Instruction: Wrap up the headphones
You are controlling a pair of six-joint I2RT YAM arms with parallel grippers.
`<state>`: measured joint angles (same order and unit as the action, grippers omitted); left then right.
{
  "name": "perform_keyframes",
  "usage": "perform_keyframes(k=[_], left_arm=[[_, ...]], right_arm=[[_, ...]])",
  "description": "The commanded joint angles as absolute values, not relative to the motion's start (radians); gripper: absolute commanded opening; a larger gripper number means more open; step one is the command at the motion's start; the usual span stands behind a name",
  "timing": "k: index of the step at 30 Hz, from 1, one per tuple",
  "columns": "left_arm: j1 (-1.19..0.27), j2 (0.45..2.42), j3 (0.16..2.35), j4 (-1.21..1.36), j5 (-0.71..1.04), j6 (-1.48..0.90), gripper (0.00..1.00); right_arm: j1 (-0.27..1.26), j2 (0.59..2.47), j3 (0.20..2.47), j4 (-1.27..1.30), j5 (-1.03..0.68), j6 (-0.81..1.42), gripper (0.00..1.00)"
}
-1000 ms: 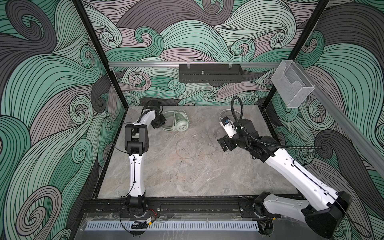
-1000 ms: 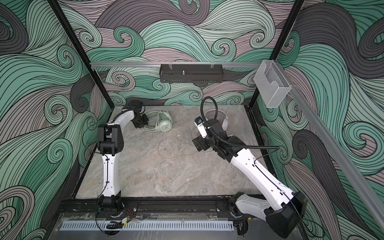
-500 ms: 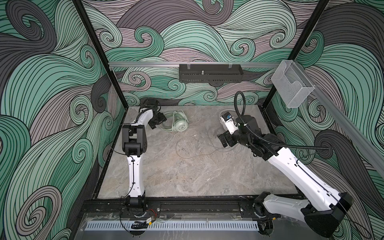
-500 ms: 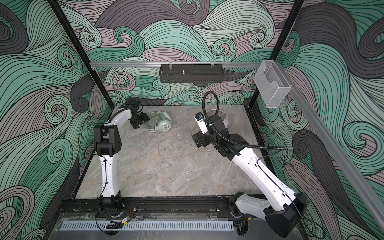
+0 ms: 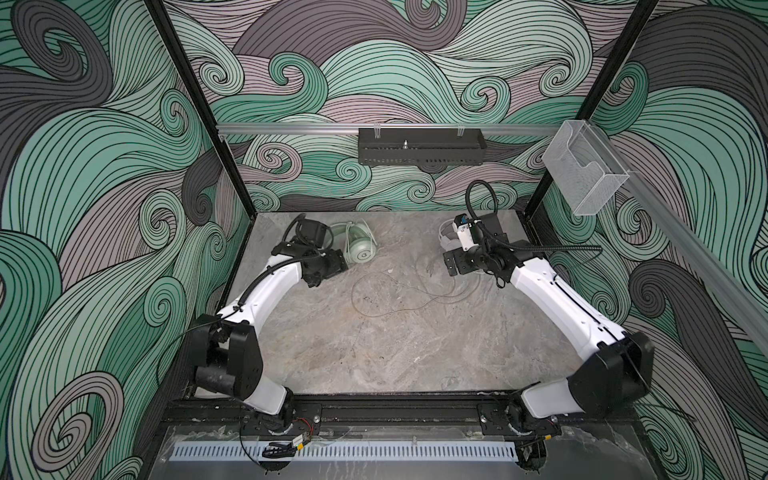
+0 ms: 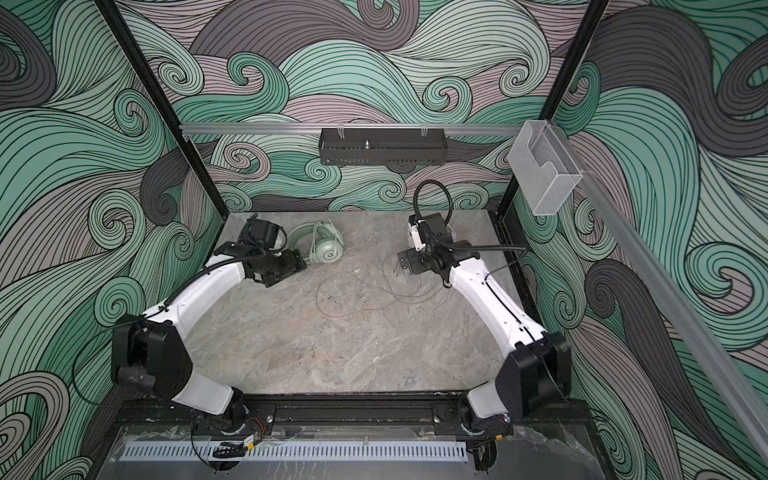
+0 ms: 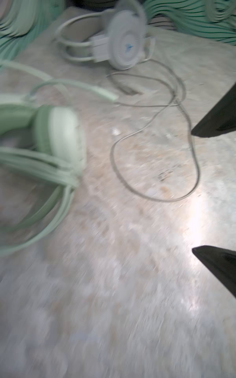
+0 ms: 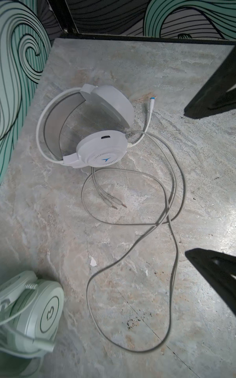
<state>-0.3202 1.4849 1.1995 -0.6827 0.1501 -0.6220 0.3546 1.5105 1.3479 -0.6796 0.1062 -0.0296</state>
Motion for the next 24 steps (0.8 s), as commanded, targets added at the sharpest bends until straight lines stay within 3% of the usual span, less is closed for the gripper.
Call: perform_keyframes(k=[1,8,19,24], left_arm=[[-0.470,1.449,1.155,-0.613,0.208,-0.633,0.84],[-0.680,1.387,1.131,-0.615,0.181,-0.643,0.84],[-0.688,1.236,1.100,-0.627,0.144,-0.693,0.82],[-0.687,1.207,1.086,-0.618,0.144,-0.725,0.82]], right_arm=[[0.309,1.601,1.385,-0.685,0.060,0.030,1.00],[0.237,1.809,1.552,-0.676,0.055,-0.033,0.99],[0.232,2.165,1.898,-0.771,0.044,-0.117,0.93],[0.226,2.290,2.033,-0.801,0.037,-0.142,0.84]])
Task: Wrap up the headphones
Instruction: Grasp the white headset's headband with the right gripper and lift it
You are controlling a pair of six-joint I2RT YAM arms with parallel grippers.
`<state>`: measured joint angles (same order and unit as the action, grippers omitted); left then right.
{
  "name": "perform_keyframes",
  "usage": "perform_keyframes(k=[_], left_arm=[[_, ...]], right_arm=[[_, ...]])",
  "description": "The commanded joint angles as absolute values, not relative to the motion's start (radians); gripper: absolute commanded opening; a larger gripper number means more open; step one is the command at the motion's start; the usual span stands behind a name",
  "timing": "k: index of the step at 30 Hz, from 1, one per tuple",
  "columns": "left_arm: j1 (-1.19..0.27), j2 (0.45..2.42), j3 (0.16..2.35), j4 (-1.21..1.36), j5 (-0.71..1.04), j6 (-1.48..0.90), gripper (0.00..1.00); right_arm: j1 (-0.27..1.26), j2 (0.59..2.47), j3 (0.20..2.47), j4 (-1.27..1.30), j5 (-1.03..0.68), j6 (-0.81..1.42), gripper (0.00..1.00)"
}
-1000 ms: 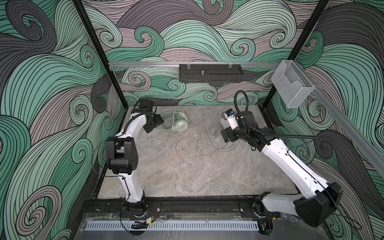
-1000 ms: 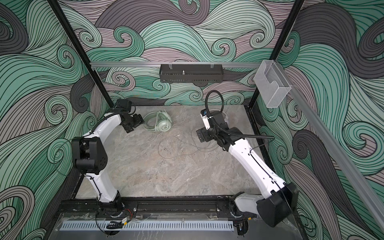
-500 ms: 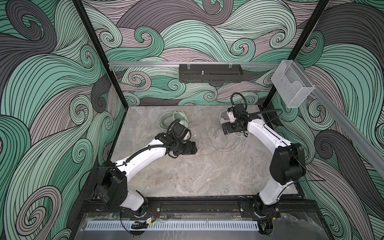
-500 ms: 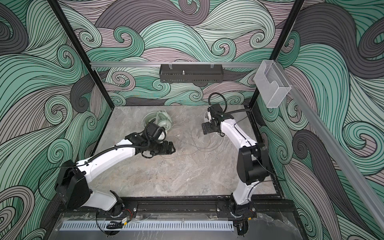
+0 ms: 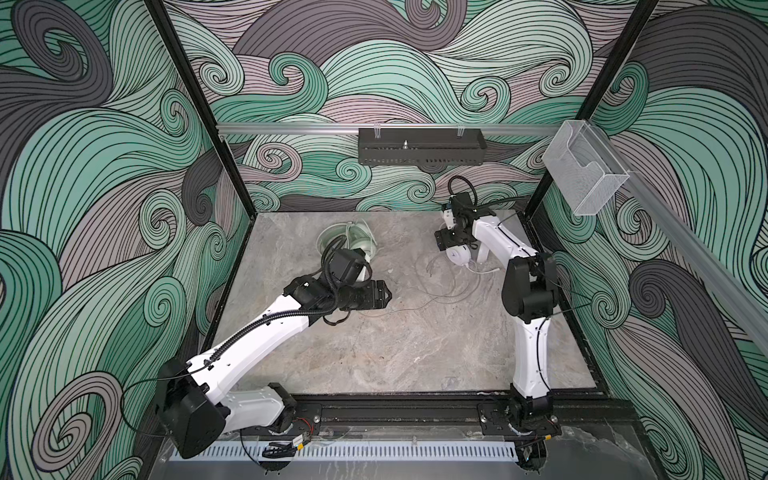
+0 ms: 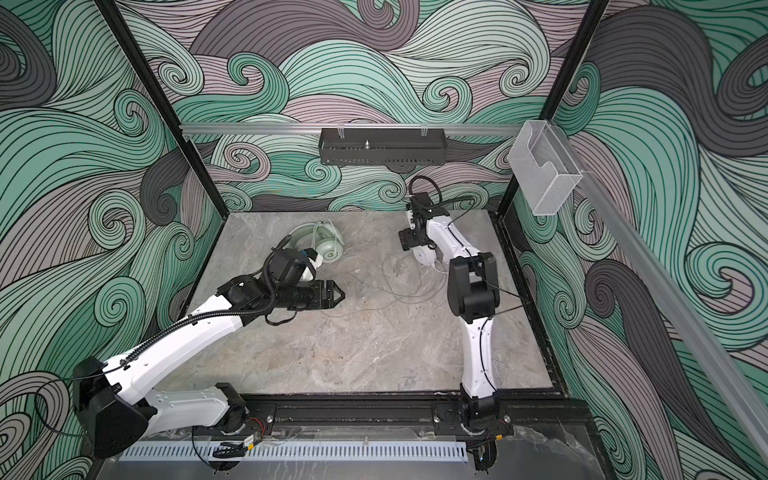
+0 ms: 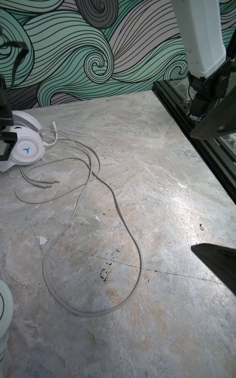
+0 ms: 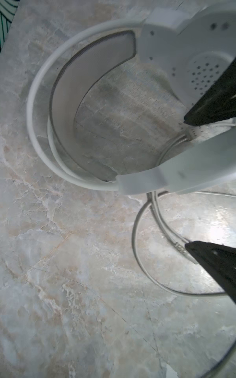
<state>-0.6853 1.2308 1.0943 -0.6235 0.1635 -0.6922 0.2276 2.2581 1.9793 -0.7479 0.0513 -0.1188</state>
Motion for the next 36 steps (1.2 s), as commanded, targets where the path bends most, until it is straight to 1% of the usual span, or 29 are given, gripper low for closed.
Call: perform_keyframes(k=[1,3,5,7,9,16,19,22,26,31,33,36], left_arm=[[-0.687,1.203,1.085,-0.618,0.143,-0.726,0.82],[-0.687,1.198,1.083,-0.621,0.129,-0.722,0.82],[-0.687,1.196,1.079,-0.622,0.112,-0.723,0.82],[-0.686,1.191,1.066,-0.607,0.094,-0.734,0.82],[-0.685,1.181,1.048,-0.586,0.071,-0.749,0.81],[-0.673,1.163,1.025,-0.562,0.019,-0.751,0.80],[-0.666,1.154,1.024,-0.576,-0.001,-0.747,0.80],[-0.652,1.131,1.015,-0.591,-0.024,-0.750,0.80],[-0.616,1.090,0.979,-0.598,-0.021,-0.743,0.80],[-0.565,1.035,0.952,-0.634,-0.018,-0.721,0.80],[-0.537,1.011,0.944,-0.655,-0.010,-0.712,0.80],[-0.490,0.985,0.933,-0.687,0.013,-0.703,0.80]], right_arm=[[0.227,2.304,2.045,-0.802,0.035,-0.140,0.81],[0.227,2.339,2.071,-0.812,0.033,-0.139,0.74],[0.227,2.356,2.076,-0.813,0.028,-0.135,0.70],[0.226,2.361,2.073,-0.814,0.023,-0.133,0.62],[0.230,2.355,2.061,-0.814,0.013,-0.132,0.56],[0.276,2.278,1.980,-0.816,0.017,-0.153,0.44],[0.304,2.207,1.901,-0.797,0.015,-0.168,0.36],[0.326,2.119,1.801,-0.789,0.002,-0.171,0.32],[0.370,1.915,1.542,-0.703,-0.017,-0.162,0.27],[0.458,1.675,1.322,-0.643,-0.061,-0.182,0.24],[0.523,1.594,1.264,-0.644,-0.098,-0.205,0.24],[0.634,1.497,1.197,-0.676,-0.109,-0.244,0.23]])
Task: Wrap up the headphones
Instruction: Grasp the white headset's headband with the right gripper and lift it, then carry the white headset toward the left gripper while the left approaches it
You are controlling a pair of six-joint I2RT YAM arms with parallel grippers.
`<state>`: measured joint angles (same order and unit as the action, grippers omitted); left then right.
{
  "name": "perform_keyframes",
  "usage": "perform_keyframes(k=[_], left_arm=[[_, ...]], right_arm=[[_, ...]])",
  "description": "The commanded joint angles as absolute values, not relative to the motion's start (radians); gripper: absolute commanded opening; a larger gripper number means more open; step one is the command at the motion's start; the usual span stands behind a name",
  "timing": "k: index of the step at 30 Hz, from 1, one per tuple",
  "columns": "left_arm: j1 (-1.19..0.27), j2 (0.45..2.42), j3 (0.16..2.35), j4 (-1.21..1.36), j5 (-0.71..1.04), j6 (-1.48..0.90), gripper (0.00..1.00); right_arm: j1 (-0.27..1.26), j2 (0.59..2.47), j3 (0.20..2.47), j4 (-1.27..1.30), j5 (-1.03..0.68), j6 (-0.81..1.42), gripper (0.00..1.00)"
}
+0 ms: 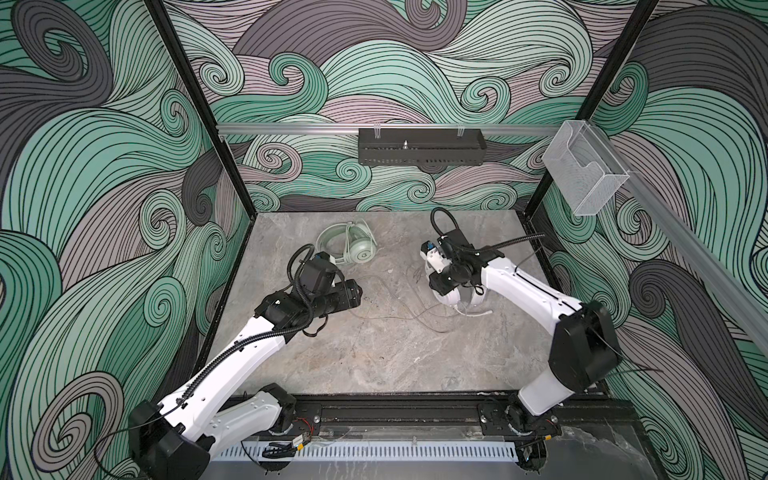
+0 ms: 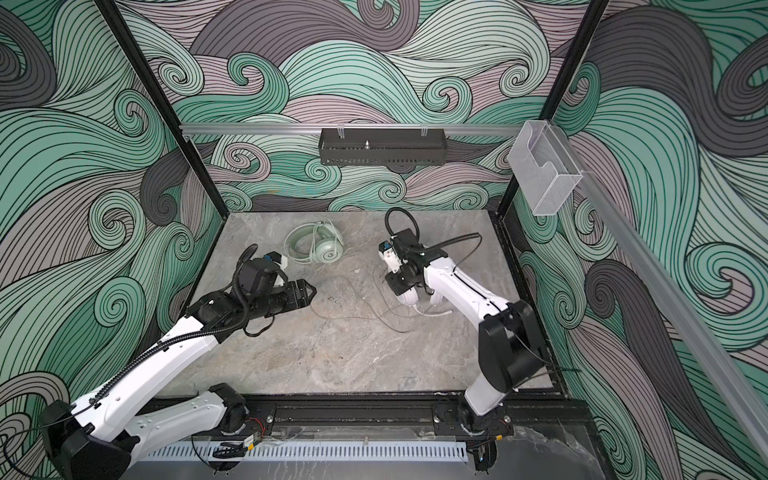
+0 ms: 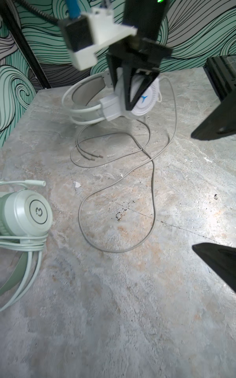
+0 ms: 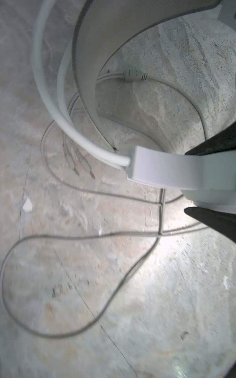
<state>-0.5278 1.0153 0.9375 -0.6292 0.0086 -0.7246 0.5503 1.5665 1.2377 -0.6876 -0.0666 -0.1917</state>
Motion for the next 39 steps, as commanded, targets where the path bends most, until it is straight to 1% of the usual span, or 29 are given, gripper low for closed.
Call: perform_keyframes(k=[1,4,8,11,14,20,22,27,29,31,34,36,38,39], left_arm=[[-0.478,0.976,0.931,-0.693,0.016,-0.702,0.80],[-0.444,0.946,0.924,-0.712,0.026,-0.696,0.80],[-0.411,0.922,0.918,-0.737,0.049,-0.689,0.80],[-0.400,0.923,0.907,-0.744,0.066,-0.690,0.80],[-0.397,0.937,0.897,-0.740,0.091,-0.694,0.80],[-0.397,0.954,0.838,-0.700,0.139,-0.742,0.79],[-0.398,0.958,0.806,-0.666,0.163,-0.763,0.80],[-0.396,1.005,0.776,-0.661,0.198,-0.814,0.80],[-0.393,1.022,0.775,-0.676,0.191,-0.821,0.79],[-0.390,1.032,0.769,-0.670,0.189,-0.815,0.79],[-0.382,1.041,0.760,-0.653,0.190,-0.811,0.79],[-0.382,1.045,0.753,-0.635,0.195,-0.808,0.79],[-0.379,1.052,0.754,-0.627,0.199,-0.807,0.79],[-0.380,1.055,0.757,-0.623,0.204,-0.804,0.79]], right_arm=[[0.659,1.467,1.173,-0.679,-0.117,-0.252,0.23],[0.724,1.372,1.087,-0.661,-0.167,-0.265,0.23],[0.777,1.267,0.991,-0.617,-0.303,-0.295,0.23],[0.813,1.245,0.940,-0.572,-0.386,-0.316,0.23],[0.857,1.274,0.921,-0.541,-0.412,-0.334,0.22],[0.920,1.405,0.949,-0.499,-0.355,-0.354,0.19],[0.928,1.426,0.954,-0.478,-0.349,-0.352,0.19],[0.947,1.476,0.948,-0.422,-0.308,-0.325,0.24],[0.955,1.483,0.936,-0.391,-0.305,-0.310,0.32],[0.964,1.485,0.927,-0.378,-0.287,-0.304,0.37],[0.969,1.489,0.918,-0.373,-0.270,-0.299,0.38],[0.971,1.484,0.911,-0.366,-0.266,-0.295,0.35],[0.975,1.483,0.915,-0.380,-0.235,-0.297,0.27],[0.980,1.483,0.918,-0.389,-0.210,-0.303,0.25]])
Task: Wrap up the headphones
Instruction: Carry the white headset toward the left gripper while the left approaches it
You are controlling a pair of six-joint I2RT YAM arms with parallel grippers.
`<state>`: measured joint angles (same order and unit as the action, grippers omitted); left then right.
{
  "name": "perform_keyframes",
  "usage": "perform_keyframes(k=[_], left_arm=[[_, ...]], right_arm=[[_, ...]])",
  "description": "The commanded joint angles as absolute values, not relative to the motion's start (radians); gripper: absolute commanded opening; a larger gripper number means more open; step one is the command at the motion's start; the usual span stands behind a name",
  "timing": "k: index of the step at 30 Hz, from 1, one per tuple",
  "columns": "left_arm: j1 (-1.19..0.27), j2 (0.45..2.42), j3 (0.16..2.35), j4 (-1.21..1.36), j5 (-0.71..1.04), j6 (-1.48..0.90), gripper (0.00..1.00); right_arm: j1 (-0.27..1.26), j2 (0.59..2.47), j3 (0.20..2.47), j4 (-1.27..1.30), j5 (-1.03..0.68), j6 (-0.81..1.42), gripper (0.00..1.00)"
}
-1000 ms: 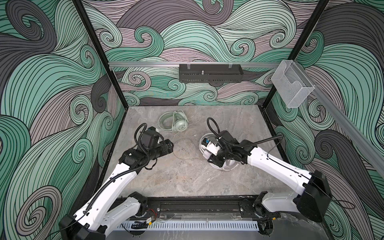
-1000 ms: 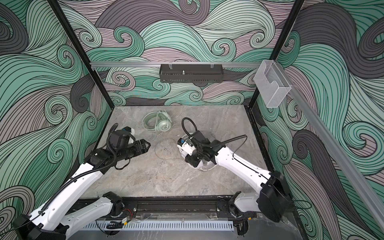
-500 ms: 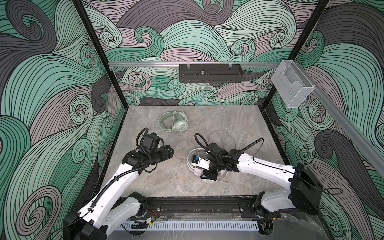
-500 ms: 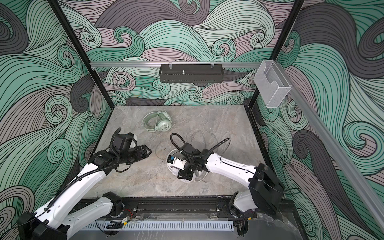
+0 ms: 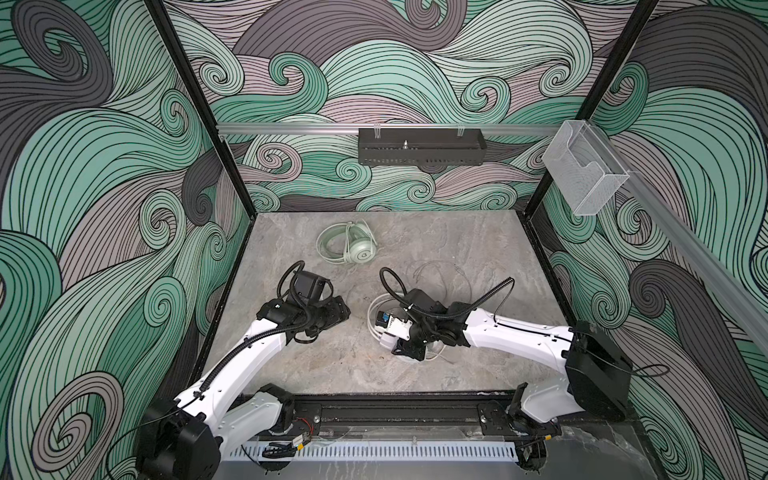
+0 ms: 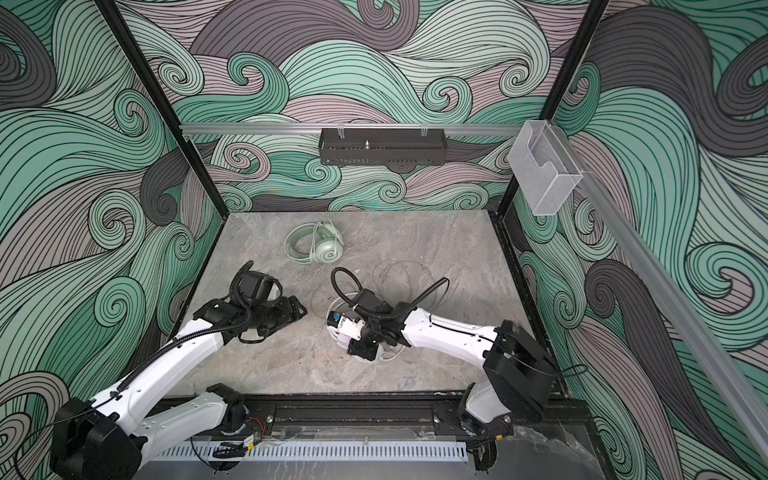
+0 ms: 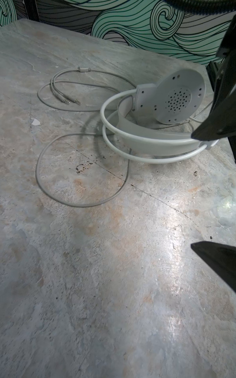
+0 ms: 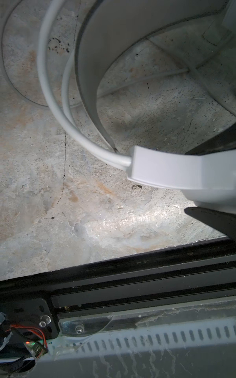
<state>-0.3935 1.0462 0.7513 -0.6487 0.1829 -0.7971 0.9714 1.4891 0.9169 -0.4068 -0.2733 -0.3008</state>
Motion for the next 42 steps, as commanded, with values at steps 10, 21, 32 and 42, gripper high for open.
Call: perform_keyframes(k=[10,21,32,42], left_arm=[[-0.380,1.171,0.841,-0.564,0.387,-0.755,0.79],[-0.380,1.225,0.979,-0.598,0.455,-0.542,0.80],[-0.451,1.415,1.051,-0.545,0.385,-0.506,0.81],[-0.527,1.520,1.098,-0.513,0.327,-0.502,0.80]], right_arm=[[1.054,1.427,0.861,-0.375,0.096,-0.323,0.24],[1.157,1.353,0.841,-0.337,0.289,-0.422,0.27],[1.190,1.368,0.864,-0.348,0.259,-0.411,0.29],[1.209,1.344,0.863,-0.354,0.258,-0.408,0.30]])
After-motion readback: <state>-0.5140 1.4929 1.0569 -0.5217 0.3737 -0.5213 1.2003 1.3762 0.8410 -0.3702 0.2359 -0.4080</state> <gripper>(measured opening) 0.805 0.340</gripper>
